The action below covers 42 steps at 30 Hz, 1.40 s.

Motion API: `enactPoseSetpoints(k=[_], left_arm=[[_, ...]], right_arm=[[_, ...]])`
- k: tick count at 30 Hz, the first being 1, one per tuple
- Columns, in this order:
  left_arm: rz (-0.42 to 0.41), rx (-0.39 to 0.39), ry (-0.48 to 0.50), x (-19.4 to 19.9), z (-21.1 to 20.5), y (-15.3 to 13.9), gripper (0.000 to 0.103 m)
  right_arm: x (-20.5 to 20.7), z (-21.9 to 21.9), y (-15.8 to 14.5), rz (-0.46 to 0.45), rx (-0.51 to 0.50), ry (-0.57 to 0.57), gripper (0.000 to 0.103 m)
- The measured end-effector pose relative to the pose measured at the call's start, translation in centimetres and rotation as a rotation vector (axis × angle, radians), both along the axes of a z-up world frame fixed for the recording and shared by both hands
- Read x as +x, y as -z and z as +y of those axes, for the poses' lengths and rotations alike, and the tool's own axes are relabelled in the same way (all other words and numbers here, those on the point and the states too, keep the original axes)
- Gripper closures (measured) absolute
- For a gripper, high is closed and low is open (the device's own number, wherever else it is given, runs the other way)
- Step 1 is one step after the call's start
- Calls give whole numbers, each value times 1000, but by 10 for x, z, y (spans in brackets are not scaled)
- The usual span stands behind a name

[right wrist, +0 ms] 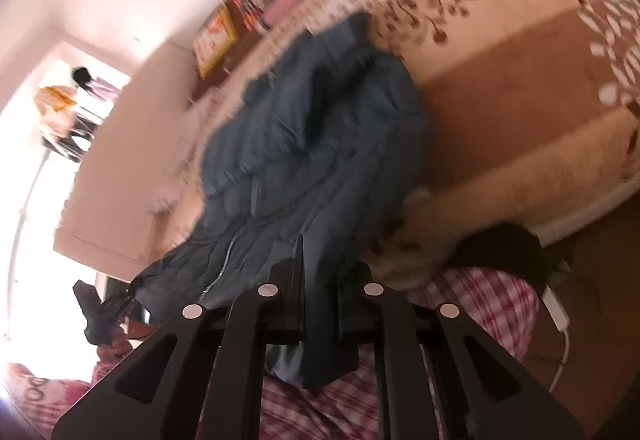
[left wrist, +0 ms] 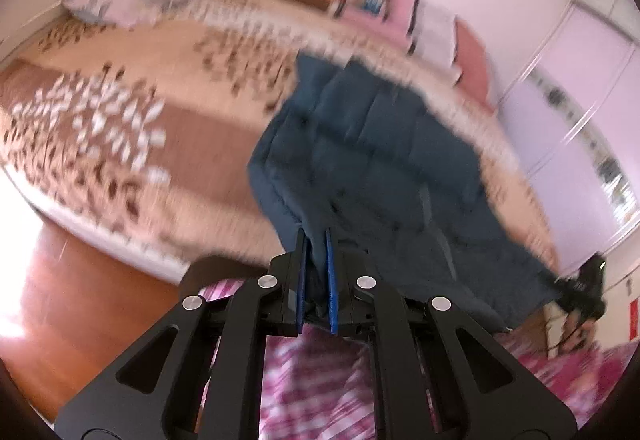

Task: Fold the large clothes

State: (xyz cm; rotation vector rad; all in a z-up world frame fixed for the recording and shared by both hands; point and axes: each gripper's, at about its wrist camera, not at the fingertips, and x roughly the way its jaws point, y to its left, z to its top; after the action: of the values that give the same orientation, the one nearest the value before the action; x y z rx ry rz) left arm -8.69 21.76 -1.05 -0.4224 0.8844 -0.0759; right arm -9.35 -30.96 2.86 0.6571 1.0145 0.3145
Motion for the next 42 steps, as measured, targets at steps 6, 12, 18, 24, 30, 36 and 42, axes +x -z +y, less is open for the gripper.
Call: enactPoseSetpoints(k=[6,12,18,24,30,36,42], left_arm=[[153,-49,-29,-6,8,52,91],[239,-91,-83,-6,11,69,47],[293,-143,-75,-1,8,85,37],[305,-133,-52,11,0,92,34],[288,-140,-33,12,0,91,71],[225,5,43,14,-23,66,92],[146,95,71,13,-35,28,94]], right_arm=[[-5,3,21,77,-61,-1,92],[-6,10,32,128,-119,-15,92],[-7,8,38,145,-109,-11,92],[-6,8,40,158,-134,-8,92],[-5,10,42,159,-169,-13,92],[-5,26,33,132,-305,-58,93],[-7,46,15,66,-453,-94,93]])
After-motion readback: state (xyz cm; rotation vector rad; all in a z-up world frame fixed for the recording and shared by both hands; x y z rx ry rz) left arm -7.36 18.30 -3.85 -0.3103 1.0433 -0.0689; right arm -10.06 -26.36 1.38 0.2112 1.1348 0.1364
